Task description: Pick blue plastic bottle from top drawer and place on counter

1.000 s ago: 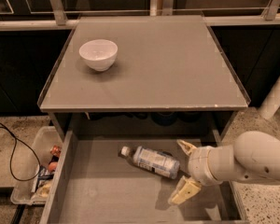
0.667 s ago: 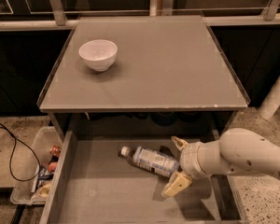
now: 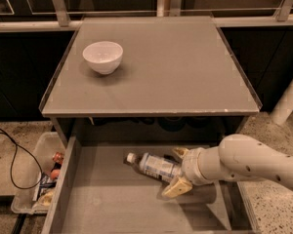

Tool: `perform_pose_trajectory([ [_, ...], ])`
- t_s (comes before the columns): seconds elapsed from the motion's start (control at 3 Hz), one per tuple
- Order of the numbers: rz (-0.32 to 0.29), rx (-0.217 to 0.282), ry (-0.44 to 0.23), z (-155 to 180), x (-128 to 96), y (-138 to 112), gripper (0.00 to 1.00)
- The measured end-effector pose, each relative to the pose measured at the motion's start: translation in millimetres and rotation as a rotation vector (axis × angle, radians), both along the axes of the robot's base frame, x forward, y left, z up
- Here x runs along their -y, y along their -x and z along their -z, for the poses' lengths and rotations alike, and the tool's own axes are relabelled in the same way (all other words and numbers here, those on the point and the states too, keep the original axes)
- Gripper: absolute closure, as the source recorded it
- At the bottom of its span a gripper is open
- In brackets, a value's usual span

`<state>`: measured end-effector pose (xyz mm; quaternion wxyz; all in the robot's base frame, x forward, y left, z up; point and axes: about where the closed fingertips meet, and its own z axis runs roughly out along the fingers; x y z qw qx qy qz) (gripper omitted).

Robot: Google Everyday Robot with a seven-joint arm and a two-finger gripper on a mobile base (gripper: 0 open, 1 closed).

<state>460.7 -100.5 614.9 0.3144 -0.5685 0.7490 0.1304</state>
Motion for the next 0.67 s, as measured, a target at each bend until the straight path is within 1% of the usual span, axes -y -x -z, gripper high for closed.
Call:
perform_pose_trajectory([
  [0.67,0.0,0.0,0.0,-0.1,0.0,0.1,0.66],
])
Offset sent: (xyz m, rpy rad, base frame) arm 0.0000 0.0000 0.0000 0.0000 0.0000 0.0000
